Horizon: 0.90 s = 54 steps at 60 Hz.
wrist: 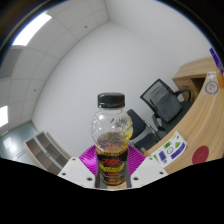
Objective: Pour water
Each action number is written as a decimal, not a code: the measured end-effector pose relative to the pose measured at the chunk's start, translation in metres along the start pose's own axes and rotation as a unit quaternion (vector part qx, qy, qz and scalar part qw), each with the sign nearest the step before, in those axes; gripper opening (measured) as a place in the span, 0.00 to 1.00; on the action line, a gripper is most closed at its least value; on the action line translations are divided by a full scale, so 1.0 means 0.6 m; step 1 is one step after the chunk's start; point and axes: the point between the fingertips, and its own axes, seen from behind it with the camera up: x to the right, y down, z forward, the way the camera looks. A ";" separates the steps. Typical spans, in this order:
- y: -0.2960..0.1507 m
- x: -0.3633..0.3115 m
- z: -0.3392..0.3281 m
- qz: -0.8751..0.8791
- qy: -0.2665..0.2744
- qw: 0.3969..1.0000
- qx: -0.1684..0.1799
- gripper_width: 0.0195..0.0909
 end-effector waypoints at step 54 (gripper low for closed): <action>0.006 0.442 -0.067 -0.363 0.111 0.922 -0.078 0.39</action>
